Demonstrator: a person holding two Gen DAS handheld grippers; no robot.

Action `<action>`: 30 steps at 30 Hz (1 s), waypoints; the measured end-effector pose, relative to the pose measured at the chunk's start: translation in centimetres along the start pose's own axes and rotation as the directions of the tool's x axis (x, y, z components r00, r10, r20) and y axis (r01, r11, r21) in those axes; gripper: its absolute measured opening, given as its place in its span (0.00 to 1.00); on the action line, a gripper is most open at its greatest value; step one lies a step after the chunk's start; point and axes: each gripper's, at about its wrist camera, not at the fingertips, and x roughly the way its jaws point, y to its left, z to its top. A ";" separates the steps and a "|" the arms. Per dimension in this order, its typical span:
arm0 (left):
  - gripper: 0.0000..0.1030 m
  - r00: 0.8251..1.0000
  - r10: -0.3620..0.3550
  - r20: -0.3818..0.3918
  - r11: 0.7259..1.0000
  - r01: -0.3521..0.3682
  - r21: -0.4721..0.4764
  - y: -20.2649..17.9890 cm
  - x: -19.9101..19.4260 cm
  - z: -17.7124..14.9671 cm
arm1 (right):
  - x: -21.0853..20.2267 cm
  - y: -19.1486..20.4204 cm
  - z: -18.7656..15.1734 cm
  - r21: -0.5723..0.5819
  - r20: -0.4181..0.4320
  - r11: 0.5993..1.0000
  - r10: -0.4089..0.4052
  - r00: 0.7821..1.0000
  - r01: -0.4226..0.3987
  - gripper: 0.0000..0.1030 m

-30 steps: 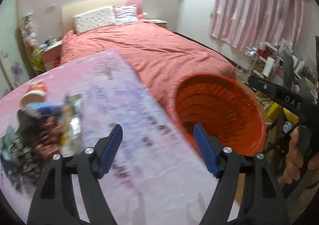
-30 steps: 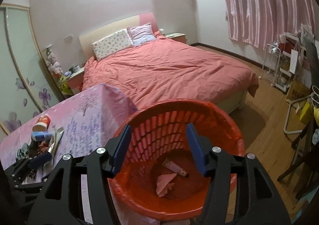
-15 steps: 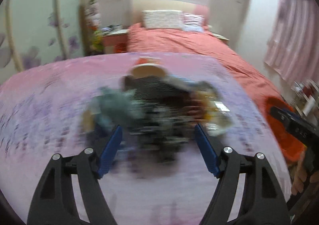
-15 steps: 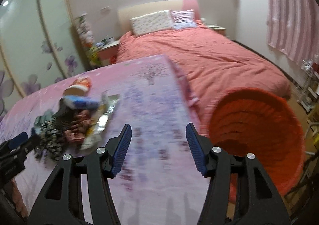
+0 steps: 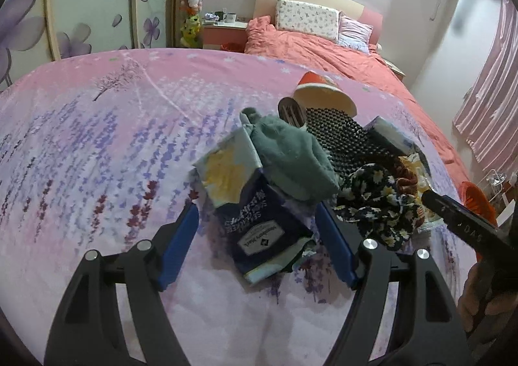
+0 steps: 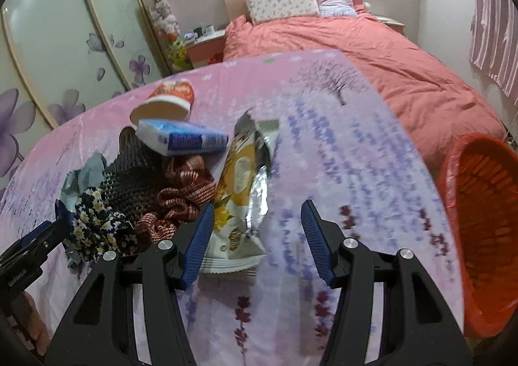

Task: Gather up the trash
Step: 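Grasp the blue snack bag with the left tool while the right tool grasps the foil wrapper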

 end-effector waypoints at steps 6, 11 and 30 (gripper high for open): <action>0.58 0.999 0.017 -0.032 1.000 -0.017 -0.006 -0.4 1.9 0.0 | 1.0 1.1 -0.5 -0.034 -0.021 0.999 -0.005 1.000 0.004 0.31; 0.48 0.998 0.047 -0.035 0.999 -0.047 0.002 0.5 2.3 0.2 | 0.3 -0.3 -0.7 -0.015 -0.005 1.000 -0.027 1.000 0.027 0.24; 0.47 0.997 0.076 -0.026 0.997 -0.076 -0.003 3.7 2.6 0.9 | 0.4 -2.4 -0.5 -0.001 -0.018 0.994 -0.110 0.994 0.110 0.32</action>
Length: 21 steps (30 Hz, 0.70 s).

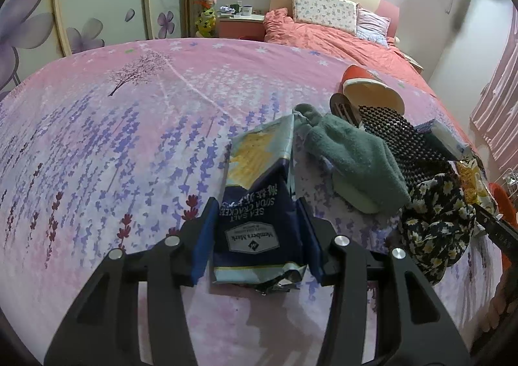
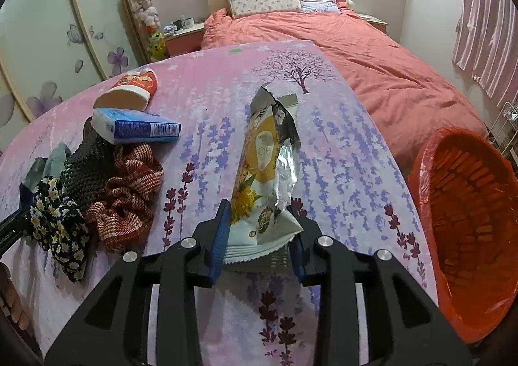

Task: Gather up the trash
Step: 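Grasp the blue snack bag with the left tool while the right tool grasps the foil wrapper, then lift and carry the blue bag and foil wrapper over the orange basket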

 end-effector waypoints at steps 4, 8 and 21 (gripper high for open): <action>0.48 1.000 0.012 -0.002 1.000 -0.011 0.009 0.0 0.0 -0.1 | 0.0 -0.5 -0.1 0.028 0.003 0.999 0.034 0.999 -0.034 0.32; 0.48 1.000 0.006 -0.002 1.000 -0.006 0.003 -0.2 -0.1 -0.2 | 0.1 -0.8 -0.1 0.035 0.004 0.998 0.043 0.999 -0.044 0.32; 0.48 1.000 -0.004 0.000 1.000 0.004 -0.004 -0.2 -0.1 -0.3 | 0.1 -1.1 -0.1 0.052 0.007 0.996 0.066 0.998 -0.066 0.33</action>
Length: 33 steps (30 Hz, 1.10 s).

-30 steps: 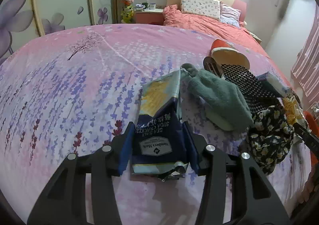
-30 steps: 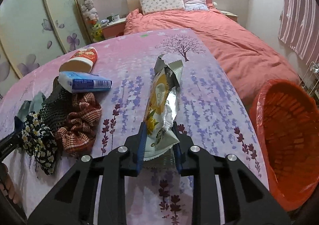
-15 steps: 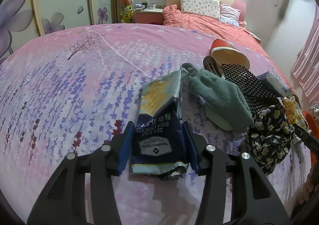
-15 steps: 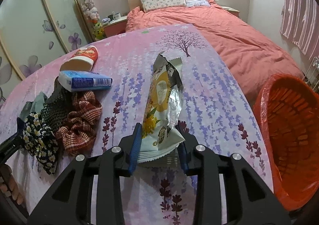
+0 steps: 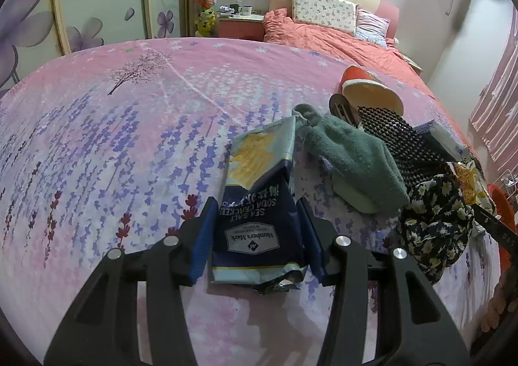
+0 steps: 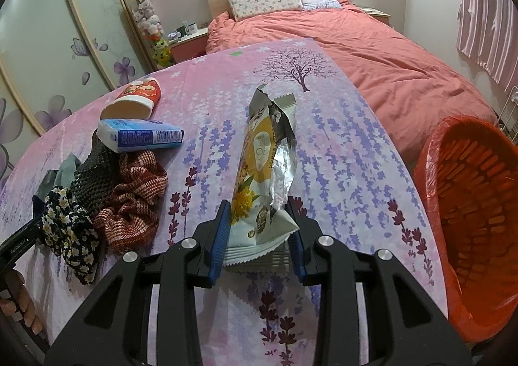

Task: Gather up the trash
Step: 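Lift and carry the blue bag and foil wrapper over the orange basket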

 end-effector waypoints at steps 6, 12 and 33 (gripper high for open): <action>0.48 1.000 0.012 -0.002 1.000 -0.012 0.022 -0.5 0.1 0.1 | 0.0 -0.3 0.2 0.011 0.004 1.000 0.014 1.000 -0.014 0.32; 0.34 1.000 0.003 0.018 0.999 -0.004 0.035 -1.0 -0.5 0.0 | -1.1 -0.1 0.4 -0.013 0.038 1.000 0.015 0.999 -0.014 0.14; 0.31 0.983 -0.074 0.170 0.997 0.076 -0.002 -2.4 -10.3 1.3 | -9.8 -0.2 0.1 -0.040 0.217 0.999 0.034 0.976 -0.026 0.12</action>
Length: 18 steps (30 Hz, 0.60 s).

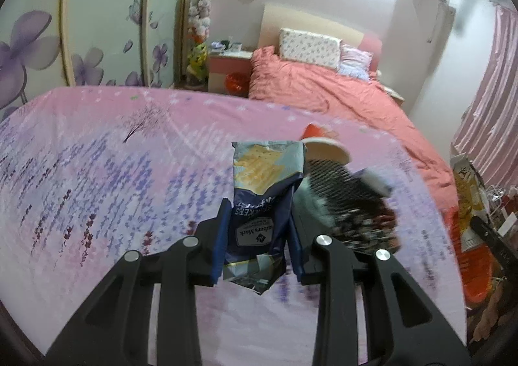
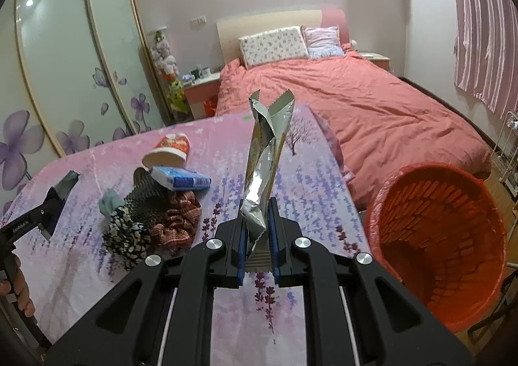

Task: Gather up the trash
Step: 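Lift and carry the blue bag and foil wrapper over the orange basket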

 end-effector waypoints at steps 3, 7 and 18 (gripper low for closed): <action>0.31 0.999 -0.039 0.021 0.999 0.038 0.013 -1.8 -1.3 0.6 | -1.6 -0.6 0.1 0.005 0.033 1.000 -0.004 0.999 0.004 0.12; 0.31 0.995 -0.094 0.037 0.995 0.093 0.041 -5.0 -2.5 0.7 | -3.2 -1.5 0.2 0.016 0.065 1.000 -0.022 0.998 0.021 0.12; 0.31 0.956 -0.292 0.007 0.950 0.289 0.119 -15.0 -3.6 -0.3 | -6.6 -6.6 -0.3 0.070 0.134 0.990 -0.131 0.982 0.122 0.12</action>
